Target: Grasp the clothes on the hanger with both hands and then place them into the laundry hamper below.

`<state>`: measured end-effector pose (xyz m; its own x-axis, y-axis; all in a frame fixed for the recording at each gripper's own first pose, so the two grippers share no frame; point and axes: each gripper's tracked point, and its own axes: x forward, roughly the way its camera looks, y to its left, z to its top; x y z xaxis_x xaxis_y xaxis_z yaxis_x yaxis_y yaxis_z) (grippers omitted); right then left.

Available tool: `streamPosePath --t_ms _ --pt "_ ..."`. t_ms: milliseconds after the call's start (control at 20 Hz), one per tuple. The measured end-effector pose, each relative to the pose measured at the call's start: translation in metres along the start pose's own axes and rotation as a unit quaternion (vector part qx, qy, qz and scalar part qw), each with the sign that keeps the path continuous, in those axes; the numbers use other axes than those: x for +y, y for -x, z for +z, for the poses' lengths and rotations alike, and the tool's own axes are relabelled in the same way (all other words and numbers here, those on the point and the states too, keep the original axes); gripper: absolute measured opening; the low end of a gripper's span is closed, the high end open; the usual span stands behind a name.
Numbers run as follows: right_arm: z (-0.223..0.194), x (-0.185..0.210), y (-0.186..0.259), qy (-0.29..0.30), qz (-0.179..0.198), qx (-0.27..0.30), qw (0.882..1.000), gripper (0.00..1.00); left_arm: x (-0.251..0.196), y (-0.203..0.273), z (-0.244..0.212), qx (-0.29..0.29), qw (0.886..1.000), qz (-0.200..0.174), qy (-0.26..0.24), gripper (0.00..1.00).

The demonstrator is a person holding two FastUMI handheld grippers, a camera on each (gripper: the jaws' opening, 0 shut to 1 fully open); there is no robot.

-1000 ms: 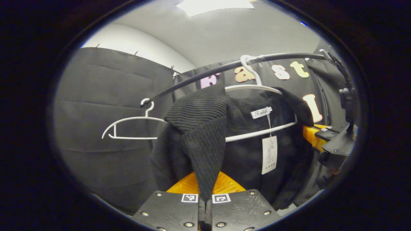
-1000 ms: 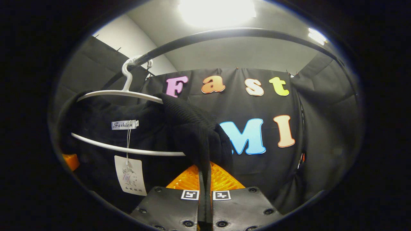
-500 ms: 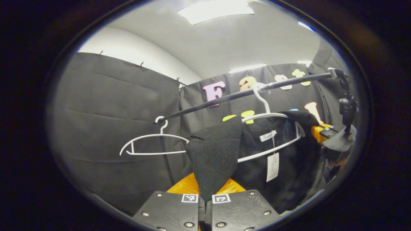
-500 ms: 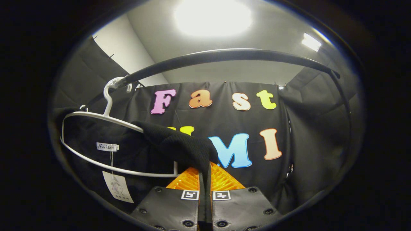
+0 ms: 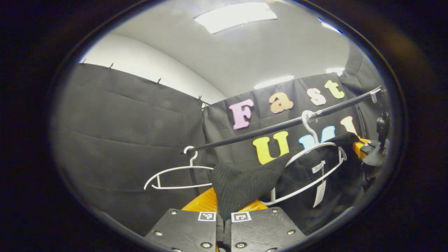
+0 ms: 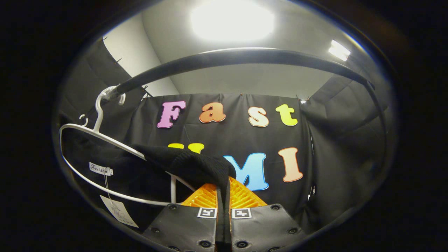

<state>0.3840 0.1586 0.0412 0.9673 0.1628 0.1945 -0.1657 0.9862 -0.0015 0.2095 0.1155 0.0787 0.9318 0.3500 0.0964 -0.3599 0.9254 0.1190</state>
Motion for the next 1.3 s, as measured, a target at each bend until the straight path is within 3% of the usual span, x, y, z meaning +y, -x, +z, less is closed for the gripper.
streamPosePath --t_ms 300,700,1000,1300 --pt "-0.019 -0.003 -0.020 0.005 0.007 0.014 1.000 0.01 0.016 -0.032 -0.010 0.015 0.999 -0.027 0.024 0.00" --pt "-0.081 0.012 -0.029 -0.038 0.038 0.115 0.992 0.01 0.020 -0.045 -0.079 0.072 0.990 -0.069 0.104 0.01" --pt "-0.138 0.005 -0.015 -0.070 0.036 0.200 0.977 0.02 0.013 -0.045 -0.117 0.112 0.985 -0.086 0.104 0.01" --pt "-0.168 -0.005 0.026 -0.035 0.030 0.228 0.973 0.02 -0.003 -0.046 -0.145 0.136 0.983 -0.100 0.076 0.01"
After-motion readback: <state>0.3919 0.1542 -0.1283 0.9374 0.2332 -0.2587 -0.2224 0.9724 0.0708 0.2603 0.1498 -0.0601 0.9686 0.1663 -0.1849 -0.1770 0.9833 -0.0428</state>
